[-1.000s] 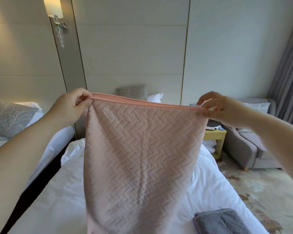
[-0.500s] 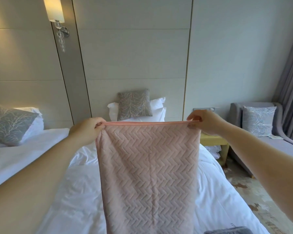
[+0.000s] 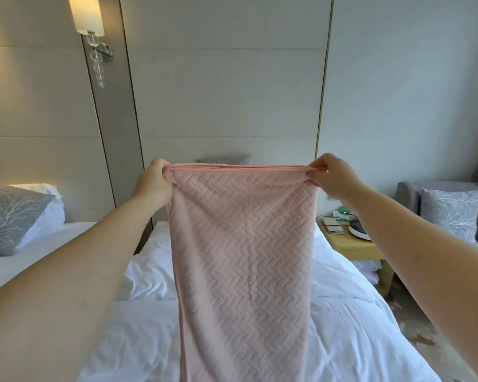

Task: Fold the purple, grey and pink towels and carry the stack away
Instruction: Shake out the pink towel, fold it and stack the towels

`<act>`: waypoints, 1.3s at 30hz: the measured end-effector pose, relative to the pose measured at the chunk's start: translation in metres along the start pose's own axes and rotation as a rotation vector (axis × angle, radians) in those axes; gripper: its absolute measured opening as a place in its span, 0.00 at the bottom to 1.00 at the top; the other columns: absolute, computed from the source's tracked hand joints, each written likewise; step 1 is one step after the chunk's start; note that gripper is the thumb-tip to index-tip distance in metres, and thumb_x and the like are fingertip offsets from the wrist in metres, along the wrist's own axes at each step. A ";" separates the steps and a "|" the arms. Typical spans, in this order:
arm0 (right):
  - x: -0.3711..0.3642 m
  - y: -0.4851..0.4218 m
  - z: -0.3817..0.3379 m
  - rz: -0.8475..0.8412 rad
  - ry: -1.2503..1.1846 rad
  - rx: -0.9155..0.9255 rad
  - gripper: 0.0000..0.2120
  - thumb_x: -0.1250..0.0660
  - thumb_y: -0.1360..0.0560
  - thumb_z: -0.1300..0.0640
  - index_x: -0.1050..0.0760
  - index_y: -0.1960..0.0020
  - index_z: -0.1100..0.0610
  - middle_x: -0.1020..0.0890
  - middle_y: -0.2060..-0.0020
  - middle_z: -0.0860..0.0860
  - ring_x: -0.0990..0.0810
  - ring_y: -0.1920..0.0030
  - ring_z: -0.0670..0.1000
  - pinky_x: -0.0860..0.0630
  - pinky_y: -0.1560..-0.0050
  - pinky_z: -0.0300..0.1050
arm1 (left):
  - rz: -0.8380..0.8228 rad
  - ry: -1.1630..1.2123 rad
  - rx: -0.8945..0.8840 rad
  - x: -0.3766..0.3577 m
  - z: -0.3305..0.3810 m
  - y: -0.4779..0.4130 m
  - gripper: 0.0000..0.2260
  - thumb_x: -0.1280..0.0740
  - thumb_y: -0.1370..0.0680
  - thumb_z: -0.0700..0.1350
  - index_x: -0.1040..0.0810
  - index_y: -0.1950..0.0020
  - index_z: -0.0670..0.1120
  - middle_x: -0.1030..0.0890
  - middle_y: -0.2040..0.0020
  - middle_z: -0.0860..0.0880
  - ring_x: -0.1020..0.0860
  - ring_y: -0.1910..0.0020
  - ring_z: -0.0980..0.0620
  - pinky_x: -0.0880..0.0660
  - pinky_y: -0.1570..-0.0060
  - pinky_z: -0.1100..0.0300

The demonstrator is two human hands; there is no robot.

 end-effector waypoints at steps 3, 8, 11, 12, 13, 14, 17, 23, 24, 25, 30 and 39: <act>0.002 -0.016 -0.005 0.049 -0.049 0.043 0.05 0.33 0.26 0.62 0.26 0.53 0.53 0.21 0.59 0.47 0.20 0.56 0.50 0.23 0.55 0.43 | 0.040 0.031 -0.071 0.010 0.008 -0.020 0.10 0.43 0.19 0.41 0.27 0.40 0.43 0.22 0.44 0.44 0.27 0.50 0.46 0.35 0.54 0.59; -0.003 0.012 0.012 0.017 -0.056 0.032 0.05 0.30 0.28 0.60 0.23 0.56 0.51 0.22 0.61 0.45 0.27 0.64 0.44 0.33 0.65 0.37 | 0.008 0.091 -0.109 0.019 -0.005 0.007 0.08 0.39 0.20 0.42 0.24 0.44 0.45 0.23 0.48 0.51 0.26 0.52 0.51 0.33 0.53 0.60; -0.018 0.060 0.047 -0.113 -0.026 -0.078 0.06 0.27 0.30 0.60 0.20 0.55 0.53 0.21 0.64 0.49 0.29 0.69 0.47 0.33 0.70 0.36 | -0.115 0.102 -0.090 0.010 -0.040 0.055 0.06 0.36 0.21 0.41 0.22 0.45 0.45 0.18 0.49 0.48 0.21 0.53 0.47 0.27 0.52 0.56; -0.024 0.079 0.059 -0.162 0.004 -0.113 0.06 0.26 0.31 0.60 0.20 0.56 0.53 0.22 0.63 0.51 0.30 0.70 0.47 0.34 0.71 0.36 | -0.163 0.073 -0.093 0.006 -0.055 0.075 0.06 0.35 0.21 0.41 0.21 0.46 0.45 0.18 0.51 0.48 0.21 0.54 0.48 0.29 0.54 0.58; -0.032 0.100 0.071 -0.209 0.047 -0.138 0.06 0.25 0.32 0.60 0.20 0.58 0.52 0.22 0.62 0.52 0.30 0.70 0.47 0.35 0.71 0.35 | -0.218 0.038 -0.096 0.000 -0.071 0.098 0.06 0.35 0.22 0.41 0.21 0.47 0.45 0.18 0.52 0.48 0.21 0.54 0.48 0.31 0.56 0.59; -0.040 0.122 0.083 -0.253 0.097 -0.150 0.07 0.24 0.33 0.60 0.20 0.60 0.52 0.24 0.60 0.51 0.29 0.69 0.46 0.36 0.70 0.34 | -0.276 0.005 -0.098 -0.008 -0.087 0.122 0.05 0.35 0.22 0.40 0.21 0.47 0.45 0.18 0.52 0.48 0.21 0.53 0.48 0.32 0.57 0.60; -0.065 0.194 0.118 -0.370 0.242 -0.187 0.08 0.23 0.34 0.59 0.21 0.60 0.50 0.25 0.59 0.49 0.27 0.62 0.45 0.35 0.65 0.34 | -0.417 -0.072 -0.057 -0.026 -0.139 0.199 0.05 0.34 0.22 0.41 0.21 0.49 0.48 0.20 0.53 0.49 0.22 0.56 0.48 0.32 0.63 0.64; -0.111 0.349 0.189 -0.561 0.356 -0.318 0.07 0.23 0.34 0.58 0.20 0.58 0.53 0.24 0.58 0.51 0.24 0.55 0.53 0.29 0.51 0.45 | -0.645 -0.118 0.067 -0.045 -0.226 0.358 0.03 0.34 0.22 0.41 0.21 0.54 0.48 0.21 0.56 0.51 0.22 0.55 0.47 0.28 0.58 0.56; -0.116 0.373 0.198 -0.592 0.384 -0.323 0.07 0.23 0.34 0.58 0.19 0.58 0.53 0.25 0.59 0.51 0.24 0.55 0.53 0.29 0.51 0.45 | -0.687 -0.142 0.051 -0.045 -0.237 0.385 0.04 0.35 0.22 0.42 0.23 0.55 0.49 0.24 0.56 0.54 0.23 0.55 0.48 0.30 0.60 0.57; -0.121 0.398 0.206 -0.622 0.409 -0.324 0.07 0.23 0.34 0.57 0.19 0.58 0.54 0.25 0.59 0.50 0.24 0.55 0.53 0.28 0.51 0.46 | -0.731 -0.180 0.029 -0.044 -0.247 0.411 0.04 0.36 0.21 0.43 0.23 0.54 0.51 0.26 0.55 0.56 0.23 0.54 0.49 0.31 0.61 0.57; -0.135 0.506 0.229 -0.732 0.510 -0.265 0.06 0.25 0.33 0.56 0.19 0.56 0.54 0.26 0.60 0.48 0.27 0.52 0.52 0.30 0.55 0.46 | -0.812 -0.331 -0.039 -0.030 -0.278 0.518 0.06 0.36 0.22 0.47 0.22 0.47 0.55 0.28 0.51 0.59 0.24 0.49 0.52 0.31 0.63 0.59; -0.112 0.669 0.244 -0.782 0.528 -0.238 0.05 0.28 0.29 0.54 0.24 0.56 0.50 0.29 0.61 0.44 0.32 0.52 0.48 0.27 0.54 0.50 | -0.818 -0.368 0.049 0.014 -0.284 0.673 0.07 0.34 0.23 0.47 0.19 0.47 0.52 0.23 0.46 0.54 0.23 0.48 0.49 0.26 0.59 0.55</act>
Point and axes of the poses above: each hand's wrist, its own y-axis away from the middle knuckle, its own x-axis out of the back of the hand, z = x × y, the point moved 5 cm from there along -y, towards the middle knuckle
